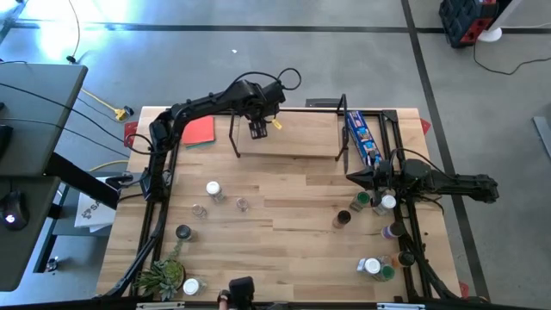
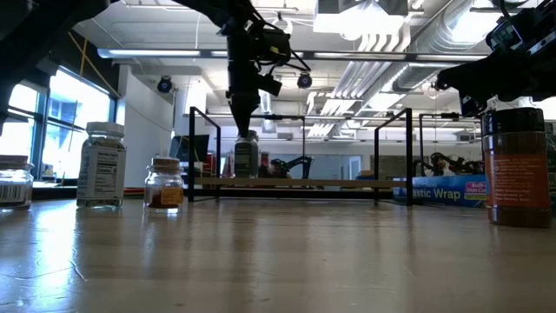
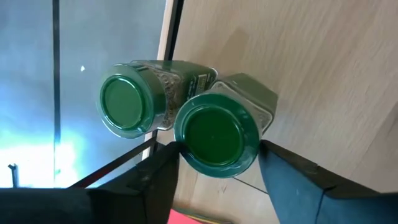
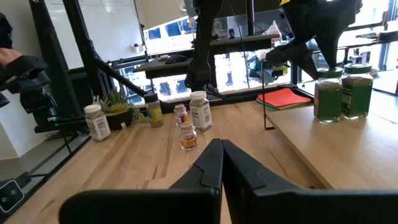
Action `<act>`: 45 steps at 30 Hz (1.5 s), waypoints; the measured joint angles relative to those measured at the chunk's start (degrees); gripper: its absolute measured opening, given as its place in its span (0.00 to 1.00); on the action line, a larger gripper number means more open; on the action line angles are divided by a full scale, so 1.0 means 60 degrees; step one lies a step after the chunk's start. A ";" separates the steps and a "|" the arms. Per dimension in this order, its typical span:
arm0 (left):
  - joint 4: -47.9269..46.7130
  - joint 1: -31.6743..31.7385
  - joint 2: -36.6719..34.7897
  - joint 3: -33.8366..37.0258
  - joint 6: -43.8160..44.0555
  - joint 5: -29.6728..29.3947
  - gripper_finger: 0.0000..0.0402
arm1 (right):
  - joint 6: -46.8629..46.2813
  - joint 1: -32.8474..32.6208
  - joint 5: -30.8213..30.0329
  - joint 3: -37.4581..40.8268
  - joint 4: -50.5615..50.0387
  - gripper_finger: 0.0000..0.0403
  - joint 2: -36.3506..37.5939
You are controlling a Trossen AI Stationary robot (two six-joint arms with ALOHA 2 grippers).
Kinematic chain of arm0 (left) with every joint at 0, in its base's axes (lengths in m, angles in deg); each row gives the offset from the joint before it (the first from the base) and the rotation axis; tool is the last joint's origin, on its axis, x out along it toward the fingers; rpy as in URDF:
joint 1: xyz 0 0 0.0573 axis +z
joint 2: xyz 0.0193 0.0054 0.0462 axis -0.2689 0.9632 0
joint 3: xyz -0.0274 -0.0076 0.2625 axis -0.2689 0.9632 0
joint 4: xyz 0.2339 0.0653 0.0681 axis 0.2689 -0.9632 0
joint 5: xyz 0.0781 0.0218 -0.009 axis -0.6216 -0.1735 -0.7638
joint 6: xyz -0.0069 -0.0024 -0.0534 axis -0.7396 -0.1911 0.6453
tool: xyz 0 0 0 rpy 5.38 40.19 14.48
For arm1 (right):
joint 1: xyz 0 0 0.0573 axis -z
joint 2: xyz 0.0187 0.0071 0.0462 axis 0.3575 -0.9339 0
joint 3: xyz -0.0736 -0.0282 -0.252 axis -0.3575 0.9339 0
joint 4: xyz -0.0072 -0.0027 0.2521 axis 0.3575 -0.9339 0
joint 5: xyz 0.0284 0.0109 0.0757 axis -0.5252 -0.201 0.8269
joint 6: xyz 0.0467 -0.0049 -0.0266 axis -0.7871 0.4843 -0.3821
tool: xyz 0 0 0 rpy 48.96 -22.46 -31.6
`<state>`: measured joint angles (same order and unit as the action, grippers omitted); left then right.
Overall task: Shelf spices
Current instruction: Put the bottom left green seasoning bottle on the shelf aligned with the other green seasoning bottle
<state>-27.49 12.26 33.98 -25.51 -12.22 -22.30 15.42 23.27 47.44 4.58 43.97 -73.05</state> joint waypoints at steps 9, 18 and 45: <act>0.0022 0.0000 -0.0018 -0.0007 0.0035 0.0233 0.38 | 0.0000 0.0001 0.0000 0.0002 0.0001 0.00 0.0000; -0.0434 -0.0036 -0.0023 -0.0011 0.0287 -0.0060 0.36 | -0.0004 0.0001 0.0000 0.0002 0.0001 0.00 -0.0004; 0.0440 -0.0768 -0.0688 0.0023 0.0104 0.1503 0.29 | 0.0000 -0.0001 0.0000 0.0002 0.0001 0.00 -0.0004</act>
<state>-24.85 7.65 29.85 -25.37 -11.60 -13.28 15.42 23.26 47.44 4.59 43.97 -73.07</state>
